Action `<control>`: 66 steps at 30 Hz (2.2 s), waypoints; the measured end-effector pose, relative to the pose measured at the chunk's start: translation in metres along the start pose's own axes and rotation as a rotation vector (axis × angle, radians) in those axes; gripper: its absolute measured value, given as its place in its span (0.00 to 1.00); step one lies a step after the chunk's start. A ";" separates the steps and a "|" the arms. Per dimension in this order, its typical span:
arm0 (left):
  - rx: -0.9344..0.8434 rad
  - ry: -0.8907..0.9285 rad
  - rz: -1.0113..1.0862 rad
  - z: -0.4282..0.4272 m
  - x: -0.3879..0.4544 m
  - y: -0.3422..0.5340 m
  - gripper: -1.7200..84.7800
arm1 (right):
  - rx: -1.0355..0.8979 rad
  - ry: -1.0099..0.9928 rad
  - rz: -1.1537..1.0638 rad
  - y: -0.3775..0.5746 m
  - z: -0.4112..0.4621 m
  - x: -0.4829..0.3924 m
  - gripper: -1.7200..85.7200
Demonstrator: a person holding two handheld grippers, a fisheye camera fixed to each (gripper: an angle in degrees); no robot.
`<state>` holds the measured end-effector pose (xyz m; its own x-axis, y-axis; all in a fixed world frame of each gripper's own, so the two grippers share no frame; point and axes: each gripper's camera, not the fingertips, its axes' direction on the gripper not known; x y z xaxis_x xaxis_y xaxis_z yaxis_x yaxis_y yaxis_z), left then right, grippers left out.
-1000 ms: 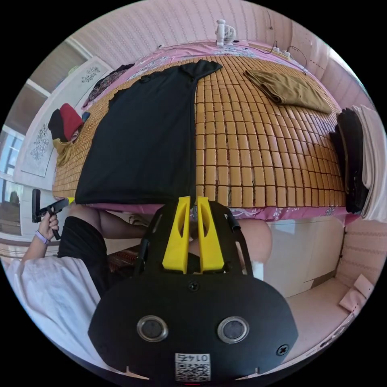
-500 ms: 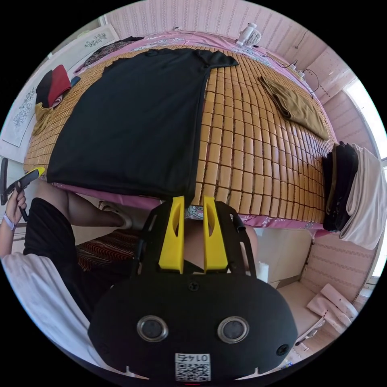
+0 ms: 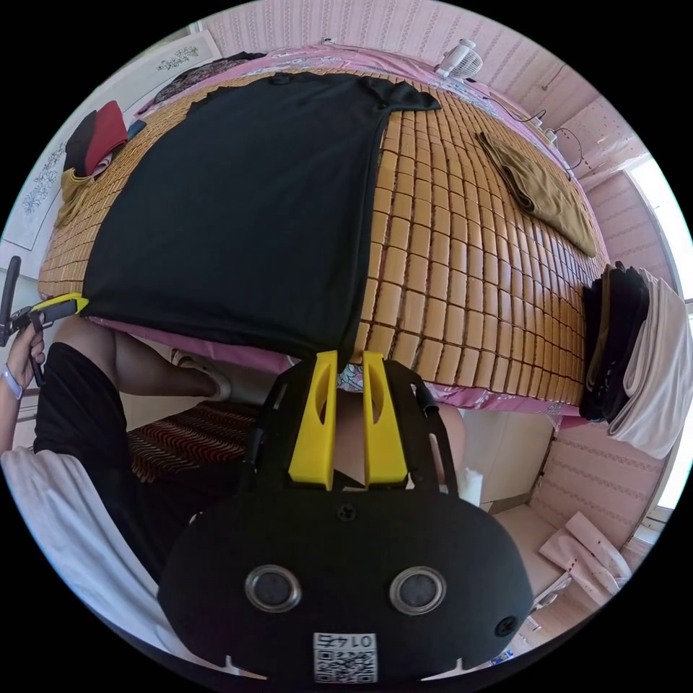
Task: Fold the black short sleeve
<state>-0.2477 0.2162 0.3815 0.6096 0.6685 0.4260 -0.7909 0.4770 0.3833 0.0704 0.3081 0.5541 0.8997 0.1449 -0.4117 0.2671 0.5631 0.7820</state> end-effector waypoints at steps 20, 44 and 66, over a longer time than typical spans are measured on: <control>-0.011 -0.017 0.000 -0.018 0.028 0.023 0.09 | 0.002 0.026 -0.004 0.008 -0.003 0.014 0.09; 0.038 -0.018 0.113 -0.081 0.065 0.115 0.01 | 0.108 -0.345 0.168 0.091 -0.027 0.164 0.01; 1.199 0.552 0.561 -0.534 0.054 0.245 0.01 | 1.290 -0.896 -0.431 0.192 -0.454 0.351 0.02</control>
<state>-0.4375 0.6739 0.0606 -0.0807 0.8681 0.4898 -0.2249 -0.4946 0.8395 0.2808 0.8366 0.3477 0.4644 -0.5868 -0.6633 0.2189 -0.6497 0.7280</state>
